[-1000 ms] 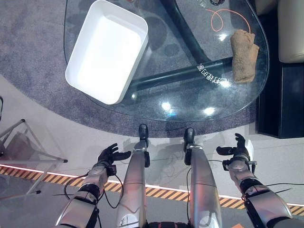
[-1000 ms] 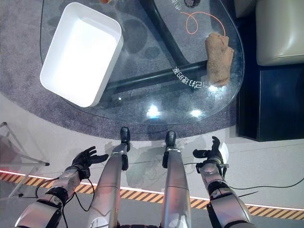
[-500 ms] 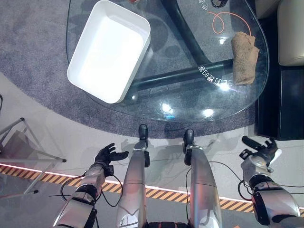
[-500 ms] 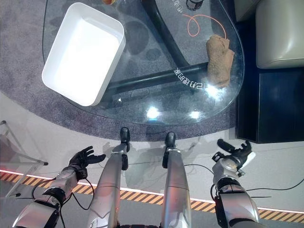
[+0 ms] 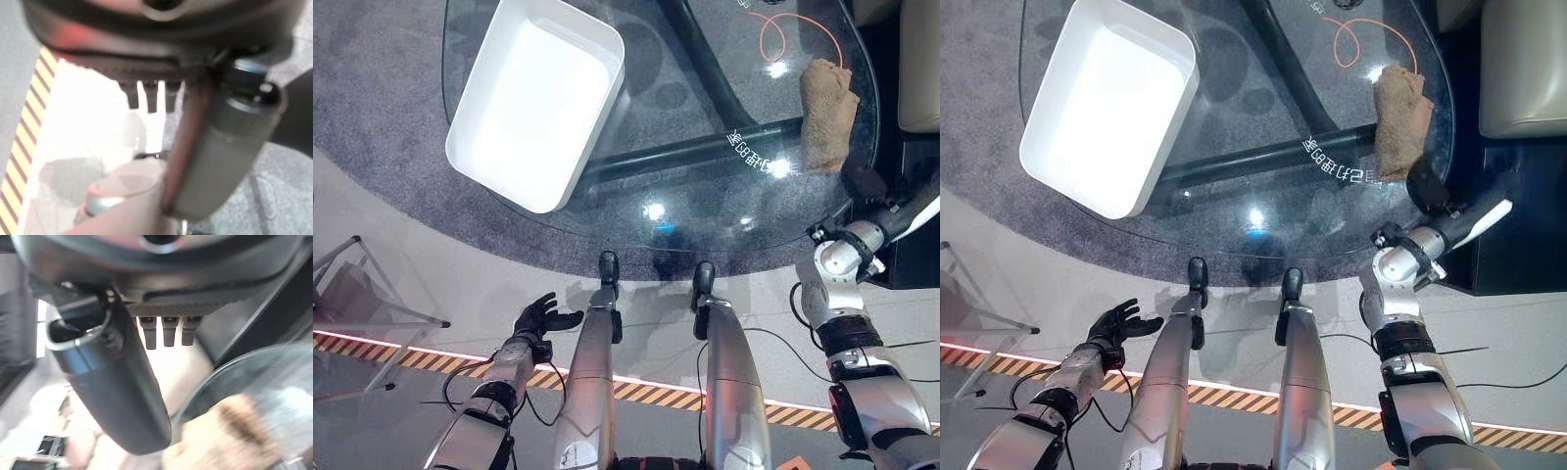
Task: Wipe the table with a cloth and put it in the basket.
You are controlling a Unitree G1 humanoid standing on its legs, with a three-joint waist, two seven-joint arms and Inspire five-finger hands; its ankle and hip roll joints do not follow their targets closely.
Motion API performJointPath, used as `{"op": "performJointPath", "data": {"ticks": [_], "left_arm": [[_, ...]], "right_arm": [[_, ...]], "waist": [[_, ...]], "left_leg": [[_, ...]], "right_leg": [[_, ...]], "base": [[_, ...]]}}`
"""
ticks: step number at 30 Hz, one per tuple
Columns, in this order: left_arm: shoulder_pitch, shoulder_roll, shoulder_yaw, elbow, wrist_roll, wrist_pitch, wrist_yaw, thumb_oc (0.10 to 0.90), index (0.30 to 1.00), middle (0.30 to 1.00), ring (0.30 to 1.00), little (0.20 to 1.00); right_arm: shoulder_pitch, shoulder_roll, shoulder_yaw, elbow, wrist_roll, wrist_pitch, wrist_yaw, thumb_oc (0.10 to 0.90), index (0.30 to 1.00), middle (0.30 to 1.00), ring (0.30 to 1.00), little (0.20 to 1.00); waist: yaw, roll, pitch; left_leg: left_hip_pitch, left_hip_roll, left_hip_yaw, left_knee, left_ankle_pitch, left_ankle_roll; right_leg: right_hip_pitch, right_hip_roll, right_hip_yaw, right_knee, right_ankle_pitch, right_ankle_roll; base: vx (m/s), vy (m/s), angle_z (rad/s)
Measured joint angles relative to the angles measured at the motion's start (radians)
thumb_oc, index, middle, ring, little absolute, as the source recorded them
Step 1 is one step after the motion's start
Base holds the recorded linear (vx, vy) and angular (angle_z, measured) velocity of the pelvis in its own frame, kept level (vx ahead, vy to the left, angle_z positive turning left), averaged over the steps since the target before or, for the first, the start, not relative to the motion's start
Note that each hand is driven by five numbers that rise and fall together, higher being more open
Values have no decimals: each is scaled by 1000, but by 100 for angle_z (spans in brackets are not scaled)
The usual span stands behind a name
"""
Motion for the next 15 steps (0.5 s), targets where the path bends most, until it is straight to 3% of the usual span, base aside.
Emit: {"op": "performJointPath", "data": {"ticks": [2,6,15], "left_arm": [[7,-2,0,-1,-5,-2,10,800,900,900,900,900],[7,-3,1,0,-10,-4,13,800,900,900,900,900],[10,-4,3,0,-10,-4,13,800,900,900,900,900]], "right_arm": [[2,4,11,-103,-72,-6,-40,800,900,900,900,900],[-13,3,34,-138,-220,2,-70,800,900,900,900,900],[-14,3,91,-137,-248,82,-62,800,900,900,900,900]], "waist": [[-3,0,0],[-2,0,0],[-1,0,0]], "left_leg": [[1,0,0,-2,2,-3],[9,-1,2,-12,0,0],[11,-1,5,-17,1,-1]], "right_leg": [[1,0,0,-3,2,4],[4,-1,0,-3,-1,-1],[4,-2,1,-4,-2,-1]], "base": [[-3,39,0],[0,0,0],[0,0,0]]}}
